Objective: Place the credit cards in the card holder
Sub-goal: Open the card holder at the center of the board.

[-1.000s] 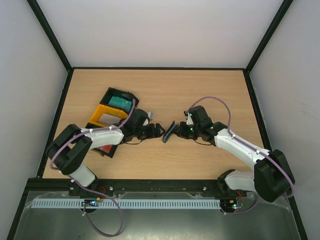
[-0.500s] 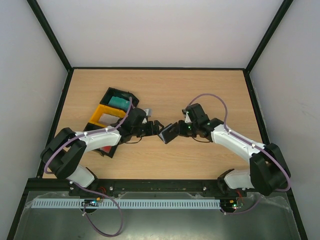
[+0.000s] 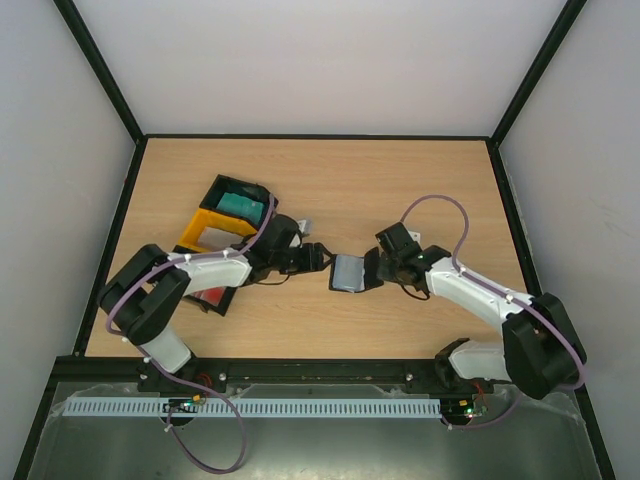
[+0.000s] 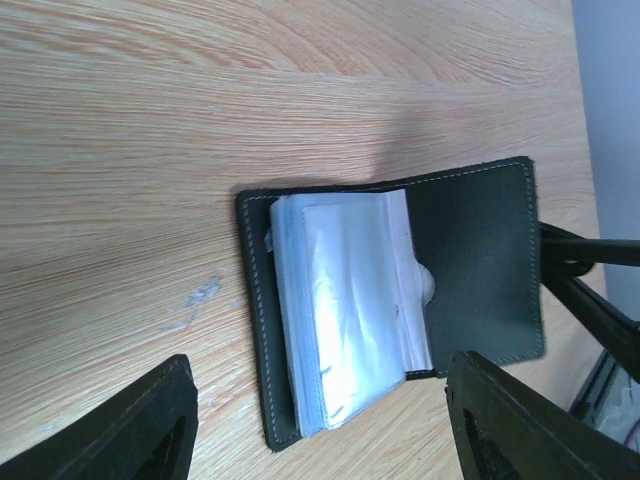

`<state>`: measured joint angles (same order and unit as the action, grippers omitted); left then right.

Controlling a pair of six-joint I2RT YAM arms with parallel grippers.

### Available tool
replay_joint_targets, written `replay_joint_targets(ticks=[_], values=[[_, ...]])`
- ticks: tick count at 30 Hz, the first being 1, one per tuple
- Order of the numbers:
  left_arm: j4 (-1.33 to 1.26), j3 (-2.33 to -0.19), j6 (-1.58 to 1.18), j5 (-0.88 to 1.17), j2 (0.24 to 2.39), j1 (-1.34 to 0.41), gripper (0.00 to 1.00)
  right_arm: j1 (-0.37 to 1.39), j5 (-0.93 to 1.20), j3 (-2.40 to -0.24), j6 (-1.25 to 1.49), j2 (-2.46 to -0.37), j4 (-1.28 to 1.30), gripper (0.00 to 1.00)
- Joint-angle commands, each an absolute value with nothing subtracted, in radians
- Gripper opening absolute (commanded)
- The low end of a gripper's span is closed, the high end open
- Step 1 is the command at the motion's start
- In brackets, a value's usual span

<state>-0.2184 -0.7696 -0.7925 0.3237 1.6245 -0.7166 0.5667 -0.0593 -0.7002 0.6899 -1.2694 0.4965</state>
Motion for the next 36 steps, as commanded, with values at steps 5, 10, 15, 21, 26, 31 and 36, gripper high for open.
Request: replay_joint_targets(ticks=[5,10,15,21,26,31,36], values=[[-0.336,-0.825,-0.846,0.444,1.707,-0.740,0.68,0.551,-0.232,-0.634,0.753,-1.322,0.498,0.02],[-0.326,-0.869,-0.852,0.455,1.757,-0.776,0.63,0.549,-0.252,-0.629,0.760,-1.368,0.468,0.02],[-0.356,-0.879,-0.877,0.482,1.790,-0.790,0.51,0.548,-0.241,-0.628,0.761,-1.405,0.431,0.02],[-0.327,-0.910,-0.893,0.488,1.839,-0.802,0.46,0.548,-0.194,-0.614,0.762,-1.406,0.399,0.02],[-0.267,-0.957,-0.894,0.492,1.896,-0.810,0.46,0.548,-0.144,-0.605,0.758,-1.388,0.382,0.02],[-0.251,-0.999,-0.897,0.504,1.930,-0.820,0.46,0.548,-0.135,-0.604,0.758,-1.362,0.385,0.03],[-0.223,-1.044,-0.894,0.518,1.973,-0.824,0.47,0.548,-0.127,-0.603,0.758,-1.350,0.385,0.03]])
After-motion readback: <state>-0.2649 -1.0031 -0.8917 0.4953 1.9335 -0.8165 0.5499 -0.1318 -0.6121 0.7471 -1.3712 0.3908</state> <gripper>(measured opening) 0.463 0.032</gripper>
